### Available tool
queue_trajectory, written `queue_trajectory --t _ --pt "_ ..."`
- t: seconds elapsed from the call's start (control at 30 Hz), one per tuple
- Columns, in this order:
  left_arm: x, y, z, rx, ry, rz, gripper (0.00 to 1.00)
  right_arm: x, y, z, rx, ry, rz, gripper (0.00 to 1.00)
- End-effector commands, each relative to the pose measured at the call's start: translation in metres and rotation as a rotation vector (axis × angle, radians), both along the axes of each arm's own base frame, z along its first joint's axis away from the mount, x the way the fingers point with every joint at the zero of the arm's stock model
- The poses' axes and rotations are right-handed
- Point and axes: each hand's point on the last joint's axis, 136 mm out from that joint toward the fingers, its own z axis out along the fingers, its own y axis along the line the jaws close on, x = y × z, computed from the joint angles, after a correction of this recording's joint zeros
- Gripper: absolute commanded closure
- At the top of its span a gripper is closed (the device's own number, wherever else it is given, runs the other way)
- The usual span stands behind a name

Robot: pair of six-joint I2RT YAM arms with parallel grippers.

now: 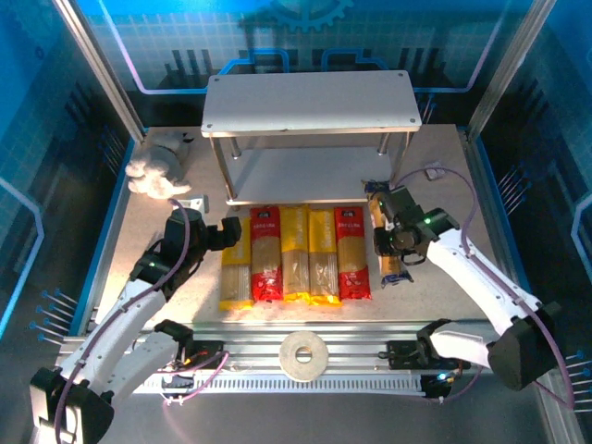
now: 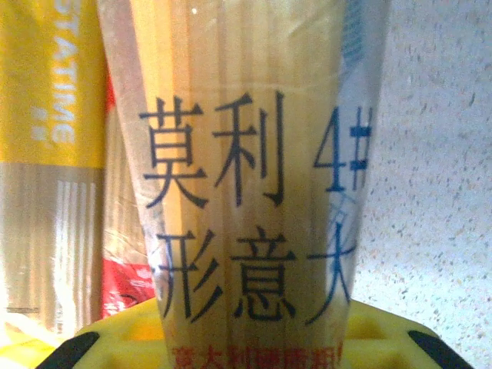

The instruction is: Place and organize the pasta boxes and bags onto the shelf

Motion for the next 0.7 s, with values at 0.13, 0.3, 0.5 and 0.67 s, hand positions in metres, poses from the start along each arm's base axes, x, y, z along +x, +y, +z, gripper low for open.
queue_trajectory --t 0.13,0.3,0.5,0.67 --pt "0.007 -0.006 0.016 -0.019 -0.04 -0.015 0.01 0.069 0.019 0.035 -0.019 -0.149 0.055 0.82" --pt "0.007 -0.005 0.019 -0.012 -0.044 -0.016 0.01 0.126 0.023 0.026 -0.049 -0.193 0.03 0.82" --pt "0.004 -0.003 0.018 0.002 -0.036 -0.011 0.01 0.172 0.037 0.02 -0.035 -0.26 -0.006 0.83" --pt "0.004 -0.002 0.019 0.006 -0.036 -0.008 0.01 0.199 0.038 0.015 -0.071 -0.311 -0.034 0.83"
